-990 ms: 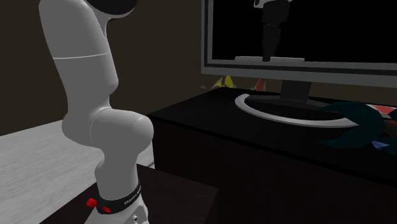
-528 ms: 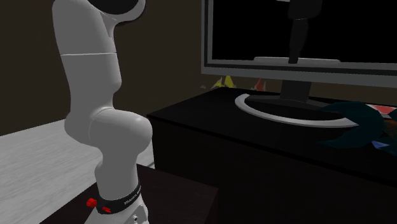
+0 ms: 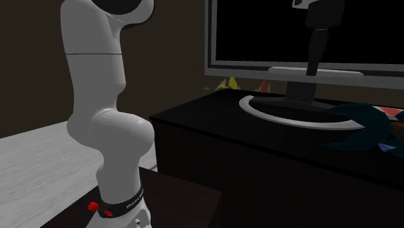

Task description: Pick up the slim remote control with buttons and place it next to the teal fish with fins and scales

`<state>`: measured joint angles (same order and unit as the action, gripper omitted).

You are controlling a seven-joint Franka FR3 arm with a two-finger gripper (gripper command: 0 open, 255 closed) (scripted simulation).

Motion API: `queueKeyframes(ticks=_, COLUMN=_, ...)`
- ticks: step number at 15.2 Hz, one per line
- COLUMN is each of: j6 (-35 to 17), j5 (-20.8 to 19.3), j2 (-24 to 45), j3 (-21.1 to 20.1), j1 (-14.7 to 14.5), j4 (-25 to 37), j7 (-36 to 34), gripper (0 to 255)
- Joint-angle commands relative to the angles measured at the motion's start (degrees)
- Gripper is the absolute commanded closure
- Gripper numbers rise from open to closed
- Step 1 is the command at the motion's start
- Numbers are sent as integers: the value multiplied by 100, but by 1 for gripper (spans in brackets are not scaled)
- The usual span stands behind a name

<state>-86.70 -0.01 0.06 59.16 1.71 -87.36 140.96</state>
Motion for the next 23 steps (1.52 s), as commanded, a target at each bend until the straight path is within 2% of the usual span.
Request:
queueKeyframes(ticks=1, j6=-183, j5=-73, j2=-85, j3=-25, j1=-26, j4=-221, j7=-50, gripper=255)
queueKeyframes(ticks=12, j6=-1063, j5=-340, j2=-398, j3=-122, j1=-76, j4=-1271, j7=-250, gripper=255)
queueKeyframes(ticks=23, j6=-1911, j5=-347, j2=-393, j3=-93, j1=-60, j4=-2115, j7=-257, gripper=255)
